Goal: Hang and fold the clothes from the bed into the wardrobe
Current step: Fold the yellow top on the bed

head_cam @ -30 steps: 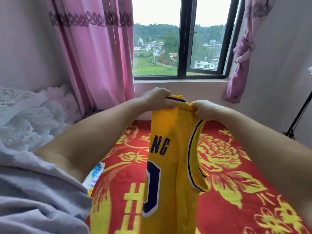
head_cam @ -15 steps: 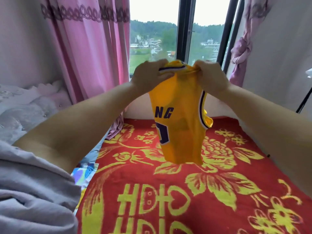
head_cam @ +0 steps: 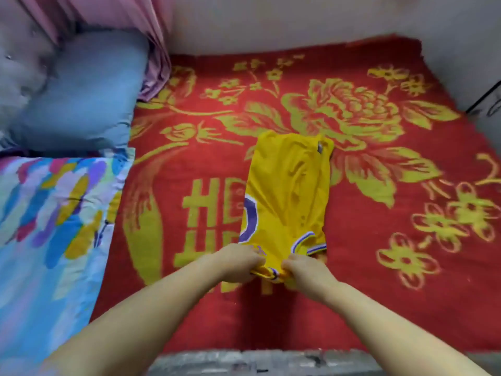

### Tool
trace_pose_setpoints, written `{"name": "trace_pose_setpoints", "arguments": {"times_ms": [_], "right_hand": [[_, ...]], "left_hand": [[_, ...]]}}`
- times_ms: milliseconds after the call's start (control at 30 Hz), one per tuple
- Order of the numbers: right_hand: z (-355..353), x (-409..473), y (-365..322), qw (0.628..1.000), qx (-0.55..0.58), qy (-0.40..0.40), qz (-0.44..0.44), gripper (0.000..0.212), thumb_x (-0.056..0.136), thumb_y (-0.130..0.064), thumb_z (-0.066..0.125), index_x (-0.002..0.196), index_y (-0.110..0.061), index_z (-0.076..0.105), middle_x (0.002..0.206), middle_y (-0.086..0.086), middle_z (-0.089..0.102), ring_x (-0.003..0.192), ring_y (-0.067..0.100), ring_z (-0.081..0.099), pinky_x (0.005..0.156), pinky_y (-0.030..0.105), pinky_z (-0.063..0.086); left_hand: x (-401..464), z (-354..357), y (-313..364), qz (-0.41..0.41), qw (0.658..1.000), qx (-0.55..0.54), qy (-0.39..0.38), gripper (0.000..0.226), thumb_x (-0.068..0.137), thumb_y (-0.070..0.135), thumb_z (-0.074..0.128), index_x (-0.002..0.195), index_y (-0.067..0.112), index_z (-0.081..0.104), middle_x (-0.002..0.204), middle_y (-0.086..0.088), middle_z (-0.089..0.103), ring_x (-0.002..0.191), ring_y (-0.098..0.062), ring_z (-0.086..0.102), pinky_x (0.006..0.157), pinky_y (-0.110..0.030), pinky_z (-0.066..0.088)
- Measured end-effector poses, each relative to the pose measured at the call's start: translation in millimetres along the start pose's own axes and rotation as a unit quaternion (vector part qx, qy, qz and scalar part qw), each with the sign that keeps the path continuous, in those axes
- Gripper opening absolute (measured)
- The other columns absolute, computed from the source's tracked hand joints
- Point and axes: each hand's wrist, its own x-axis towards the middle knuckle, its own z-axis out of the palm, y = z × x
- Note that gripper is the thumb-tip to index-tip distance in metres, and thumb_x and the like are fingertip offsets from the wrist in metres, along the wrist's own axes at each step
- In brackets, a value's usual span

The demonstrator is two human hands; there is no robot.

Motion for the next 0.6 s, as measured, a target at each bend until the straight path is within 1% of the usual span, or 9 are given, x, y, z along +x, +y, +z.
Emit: {"name": "trace_pose_setpoints", "arguments": {"times_ms": [67, 167, 200, 267, 300, 367, 400, 500, 600], "right_hand": [[59.1, -0.4, -6.9, 0.998, 0.006, -0.062, -0.008, 0.021, 0.089, -0.009, 0.045, 0.105, -0.016, 0.056, 0.110, 0.007, 0.054, 0.108, 0.030, 0.053, 0.078, 0.041, 0.041], [120.4, 0.8, -16.4, 0.988, 0.006, -0.151, -0.009, 0.024, 0.088, -0.003, 0.045, 0.106, -0.013, 0.056, 0.111, 0.010, 0.053, 0.107, 0.031, 0.053, 0.071, 0.039, 0.039], [133.8, 0.2, -19.1, 0.981, 0.011, -0.193, -0.009, 0.028, 0.088, -0.001, 0.045, 0.110, -0.014, 0.057, 0.114, 0.010, 0.054, 0.109, 0.031, 0.053, 0.071, 0.038, 0.040], [146.9, -3.8, -19.9, 0.956, 0.031, -0.293, -0.011, 0.042, 0.090, 0.000, 0.044, 0.127, -0.017, 0.055, 0.127, 0.010, 0.055, 0.116, 0.030, 0.052, 0.082, 0.038, 0.046], [146.9, -5.1, -17.8, 0.946, 0.045, -0.322, -0.008, 0.047, 0.091, 0.000, 0.044, 0.133, -0.018, 0.053, 0.132, 0.010, 0.054, 0.119, 0.029, 0.051, 0.087, 0.038, 0.046], [132.6, -5.3, -8.1, 0.943, 0.094, -0.317, 0.021, 0.049, 0.090, 0.001, 0.040, 0.133, -0.017, 0.054, 0.132, 0.010, 0.056, 0.119, 0.027, 0.053, 0.090, 0.034, 0.047], [119.4, -3.1, -0.1, 0.946, 0.127, -0.296, 0.046, 0.049, 0.088, 0.001, 0.038, 0.130, -0.016, 0.057, 0.129, 0.011, 0.058, 0.116, 0.026, 0.055, 0.089, 0.032, 0.047], [68.1, 13.3, 40.4, 0.950, 0.197, -0.213, 0.114, 0.044, 0.085, 0.002, 0.038, 0.118, -0.010, 0.064, 0.117, 0.011, 0.066, 0.095, 0.018, 0.059, 0.073, 0.023, 0.043], [11.8, 40.9, 97.3, 0.954, 0.216, -0.124, 0.165, 0.039, 0.083, 0.005, 0.041, 0.110, -0.006, 0.066, 0.100, 0.011, 0.070, 0.087, 0.020, 0.064, 0.070, 0.024, 0.047]], "left_hand": [[6.9, 62.9, 5.9, -0.001, 0.997, 0.016, -0.075, 0.020, 0.090, 0.022, 0.051, 0.107, 0.012, 0.056, 0.113, -0.011, 0.058, 0.107, -0.033, 0.056, 0.079, -0.041, 0.047], [7.4, 132.8, 11.8, 0.019, 0.987, 0.033, -0.159, 0.024, 0.091, 0.012, 0.049, 0.114, 0.009, 0.054, 0.116, -0.015, 0.055, 0.109, -0.035, 0.053, 0.079, -0.042, 0.043], [5.1, 149.2, 14.1, 0.023, 0.983, 0.038, -0.180, 0.026, 0.092, 0.011, 0.049, 0.117, 0.009, 0.052, 0.118, -0.015, 0.053, 0.111, -0.035, 0.052, 0.080, -0.042, 0.042], [-0.5, 170.7, 18.4, 0.019, 0.973, 0.033, -0.229, 0.033, 0.093, 0.018, 0.052, 0.125, 0.011, 0.048, 0.124, -0.015, 0.049, 0.114, -0.034, 0.050, 0.085, -0.042, 0.042], [-2.2, 174.8, 18.7, 0.010, 0.967, 0.019, -0.255, 0.039, 0.093, 0.023, 0.054, 0.129, 0.012, 0.046, 0.127, -0.015, 0.046, 0.116, -0.034, 0.049, 0.087, -0.043, 0.043], [0.2, 168.1, 16.6, -0.021, 0.960, -0.038, -0.278, 0.048, 0.094, 0.033, 0.055, 0.135, 0.013, 0.042, 0.130, -0.015, 0.045, 0.118, -0.034, 0.048, 0.088, -0.043, 0.044], [5.0, 159.4, 13.8, -0.040, 0.961, -0.073, -0.265, 0.048, 0.095, 0.035, 0.052, 0.137, 0.014, 0.041, 0.132, -0.014, 0.046, 0.118, -0.034, 0.049, 0.088, -0.043, 0.044], [33.6, 117.9, 8.2, -0.084, 0.968, -0.156, -0.177, 0.039, 0.099, 0.033, 0.046, 0.133, 0.015, 0.048, 0.130, -0.012, 0.055, 0.116, -0.030, 0.053, 0.084, -0.037, 0.044], [78.2, 70.8, 15.7, -0.115, 0.966, -0.221, -0.073, 0.030, 0.098, 0.030, 0.044, 0.122, 0.016, 0.057, 0.120, -0.009, 0.061, 0.110, -0.028, 0.056, 0.076, -0.032, 0.042]]}}
